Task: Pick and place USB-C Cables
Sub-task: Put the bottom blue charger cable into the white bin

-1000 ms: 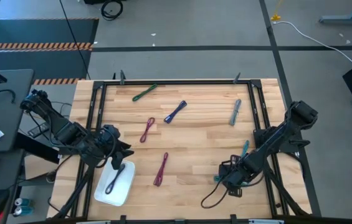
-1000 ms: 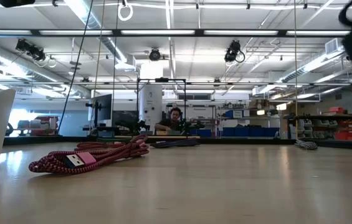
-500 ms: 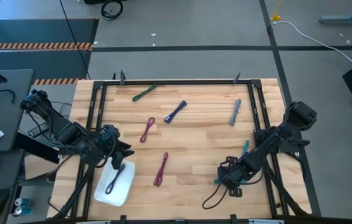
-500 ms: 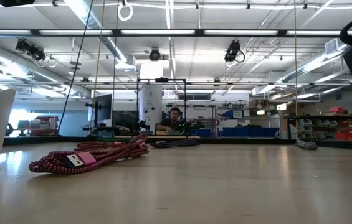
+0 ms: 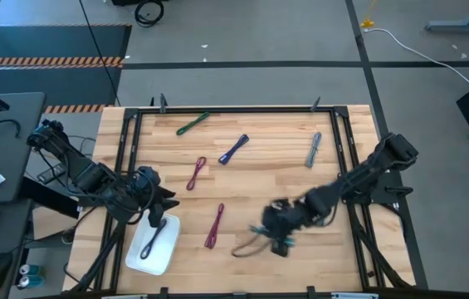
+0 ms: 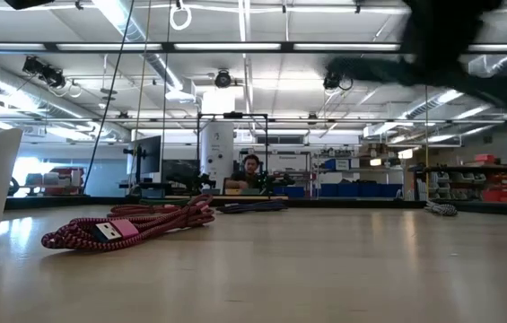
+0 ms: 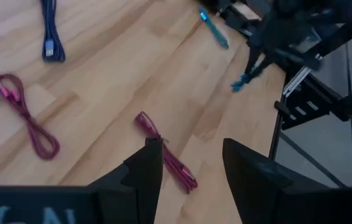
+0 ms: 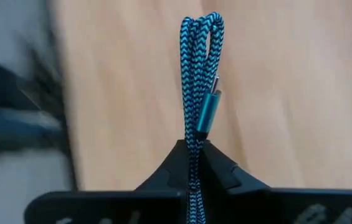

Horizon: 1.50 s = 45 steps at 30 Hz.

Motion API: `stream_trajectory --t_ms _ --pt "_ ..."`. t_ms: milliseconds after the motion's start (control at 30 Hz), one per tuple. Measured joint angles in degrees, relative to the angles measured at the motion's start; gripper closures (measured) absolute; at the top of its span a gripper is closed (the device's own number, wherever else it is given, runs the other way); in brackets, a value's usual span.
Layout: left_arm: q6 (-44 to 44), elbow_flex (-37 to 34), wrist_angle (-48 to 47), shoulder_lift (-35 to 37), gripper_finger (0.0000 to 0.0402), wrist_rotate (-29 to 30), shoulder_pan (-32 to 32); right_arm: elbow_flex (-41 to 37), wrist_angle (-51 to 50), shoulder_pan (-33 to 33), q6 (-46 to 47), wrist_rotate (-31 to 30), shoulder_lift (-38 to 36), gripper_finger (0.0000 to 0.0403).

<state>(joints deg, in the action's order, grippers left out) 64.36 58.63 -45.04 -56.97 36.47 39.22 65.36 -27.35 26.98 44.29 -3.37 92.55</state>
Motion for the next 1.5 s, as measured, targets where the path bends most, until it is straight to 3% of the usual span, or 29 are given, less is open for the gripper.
stream_trajectory --t_ms 267,500,633,767,900,1033,1267,1500 --pt "-20.54 -0.01 15.48 0.00 0.0230 2.12 0.00 16.35 23.92 -10.18 -15.18 -9.31 -0.26 0.0384" --pt "-42.78 0.00 34.21 0.00 0.0228 4.50 -0.37 20.00 47.05 -15.15 -25.78 -11.31 0.14 0.0385" --pt "-48.26 0.00 42.04 0.00 0.0201 7.65 -2.87 20.04 48.62 -15.94 -27.63 -11.11 0.27 0.0385" --pt "-47.99 0.00 43.89 -0.02 0.0154 7.68 -6.86 20.02 48.11 -15.85 -27.85 -10.90 0.27 0.0385" --pt "-47.04 0.00 44.71 -1.06 0.0119 2.10 -11.71 20.02 47.47 -15.71 -28.95 -11.81 0.27 0.0385" --pt "-47.46 0.00 47.95 -3.24 0.0113 -5.50 -16.18 20.02 47.55 -15.90 -29.48 -12.00 0.25 0.0385" --pt "-48.80 0.00 52.45 -6.39 0.0167 -8.03 -19.36 20.02 47.39 -15.98 -29.88 -12.09 0.25 0.0385" --pt "-54.46 0.00 54.21 -6.88 0.0302 -9.14 -21.05 20.02 46.77 -16.04 -29.33 -12.18 0.25 0.0374"
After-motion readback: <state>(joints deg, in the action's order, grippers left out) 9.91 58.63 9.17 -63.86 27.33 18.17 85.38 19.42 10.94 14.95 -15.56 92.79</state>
